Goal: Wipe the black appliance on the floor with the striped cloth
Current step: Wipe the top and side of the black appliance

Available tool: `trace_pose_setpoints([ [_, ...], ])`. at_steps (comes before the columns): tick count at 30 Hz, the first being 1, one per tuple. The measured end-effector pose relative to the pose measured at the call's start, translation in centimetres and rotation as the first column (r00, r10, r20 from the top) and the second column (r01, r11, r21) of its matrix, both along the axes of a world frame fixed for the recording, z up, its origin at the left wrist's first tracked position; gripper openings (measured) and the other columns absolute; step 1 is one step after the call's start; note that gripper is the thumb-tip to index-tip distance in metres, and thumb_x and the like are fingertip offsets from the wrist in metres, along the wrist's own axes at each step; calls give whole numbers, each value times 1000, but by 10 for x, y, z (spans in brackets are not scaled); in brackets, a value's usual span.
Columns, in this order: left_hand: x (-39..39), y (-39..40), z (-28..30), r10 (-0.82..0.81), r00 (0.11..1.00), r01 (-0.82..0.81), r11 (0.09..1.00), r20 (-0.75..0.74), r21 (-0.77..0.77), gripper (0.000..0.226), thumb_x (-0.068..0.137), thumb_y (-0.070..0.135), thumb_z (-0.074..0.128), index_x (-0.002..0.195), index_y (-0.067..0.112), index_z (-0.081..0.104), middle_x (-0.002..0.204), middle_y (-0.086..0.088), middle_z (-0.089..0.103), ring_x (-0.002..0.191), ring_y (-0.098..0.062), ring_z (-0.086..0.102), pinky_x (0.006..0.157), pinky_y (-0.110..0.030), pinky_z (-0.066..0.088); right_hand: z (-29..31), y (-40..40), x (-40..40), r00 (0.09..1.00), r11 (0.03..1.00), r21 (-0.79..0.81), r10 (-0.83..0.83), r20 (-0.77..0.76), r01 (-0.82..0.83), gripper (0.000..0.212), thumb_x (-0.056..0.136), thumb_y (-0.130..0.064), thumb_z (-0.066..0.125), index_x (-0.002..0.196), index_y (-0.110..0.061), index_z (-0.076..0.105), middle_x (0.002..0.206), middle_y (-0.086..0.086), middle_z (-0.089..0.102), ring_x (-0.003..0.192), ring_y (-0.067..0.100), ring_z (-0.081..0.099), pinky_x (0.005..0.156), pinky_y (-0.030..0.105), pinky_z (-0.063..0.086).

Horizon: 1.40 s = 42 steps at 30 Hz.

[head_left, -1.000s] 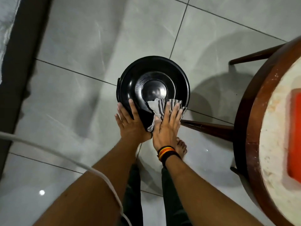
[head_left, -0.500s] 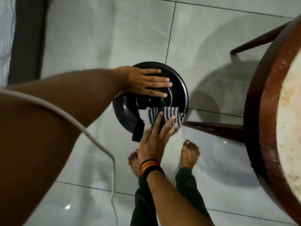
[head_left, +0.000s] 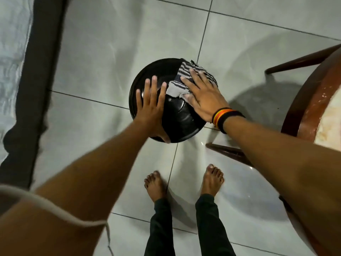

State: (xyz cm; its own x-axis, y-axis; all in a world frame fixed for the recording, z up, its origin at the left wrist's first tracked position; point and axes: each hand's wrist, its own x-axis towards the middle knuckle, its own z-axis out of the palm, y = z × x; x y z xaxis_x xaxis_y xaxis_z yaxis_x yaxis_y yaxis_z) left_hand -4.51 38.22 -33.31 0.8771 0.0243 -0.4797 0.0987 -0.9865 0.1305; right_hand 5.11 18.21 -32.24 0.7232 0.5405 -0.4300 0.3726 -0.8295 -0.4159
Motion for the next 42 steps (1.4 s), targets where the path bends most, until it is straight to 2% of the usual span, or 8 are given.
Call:
trace_pose_setpoints([
  [6,-22,-28,23,226,957,-235,972,-180,-28,186,36,76,95,162,15,-29,167,-21,-37,156,-44,-32,127,-69,-9,-4,19,-75,967,969,2,-247,65,247,60,109,-36,32,167,-30,15,178,3,2,164,30,0,132,58,5],
  [11,-25,-26,14,219,964,-227,973,-148,-35,175,51,71,94,162,14,-29,167,-21,-38,156,-44,-33,127,-70,-7,8,31,-204,893,913,-1,-399,-208,407,60,106,-52,4,161,-34,-9,168,-5,-28,161,25,-20,134,55,0],
  [19,-15,-24,21,186,951,-188,982,-246,14,187,37,78,93,160,14,-32,162,-23,-46,152,-46,-39,125,-69,-14,-5,37,-84,961,961,-32,-275,21,276,61,109,-43,25,166,-31,11,177,8,-4,163,36,-8,129,60,-9],
  [26,-13,-24,22,166,946,-162,986,-279,36,184,38,80,91,160,9,-27,165,-28,-36,151,-50,-38,125,-72,-11,3,73,21,964,964,-41,263,34,-262,57,111,-39,32,166,-36,16,178,-2,7,164,29,3,133,56,2],
  [29,-14,-26,23,201,953,-205,979,-226,7,187,36,76,94,159,11,-31,164,-25,-40,153,-47,-37,123,-69,-16,-4,52,9,998,999,-2,-46,38,47,58,111,-42,32,166,-33,18,177,1,13,164,29,8,133,54,5],
  [33,-20,-27,23,217,956,-225,974,-197,-15,189,36,74,96,159,12,-33,165,-22,-41,154,-46,-35,122,-65,-17,-6,46,-74,840,843,25,-537,79,537,62,109,-38,37,166,-26,18,176,7,14,164,29,10,133,53,6],
  [39,-17,-28,18,226,962,-234,972,-155,-35,171,55,75,89,160,14,-31,166,-20,-40,155,-43,-35,127,-67,-13,2,72,-156,596,586,111,-791,-135,803,63,111,-31,37,167,-24,9,177,9,-2,164,31,-6,133,55,7],
  [42,-19,-29,18,205,970,-210,977,-131,-29,170,57,70,92,161,14,-30,167,-20,-39,155,-43,-34,127,-67,-11,6,72,-185,664,651,131,-730,-165,748,75,106,-12,53,167,-24,10,177,9,-7,162,34,-12,129,52,6],
])
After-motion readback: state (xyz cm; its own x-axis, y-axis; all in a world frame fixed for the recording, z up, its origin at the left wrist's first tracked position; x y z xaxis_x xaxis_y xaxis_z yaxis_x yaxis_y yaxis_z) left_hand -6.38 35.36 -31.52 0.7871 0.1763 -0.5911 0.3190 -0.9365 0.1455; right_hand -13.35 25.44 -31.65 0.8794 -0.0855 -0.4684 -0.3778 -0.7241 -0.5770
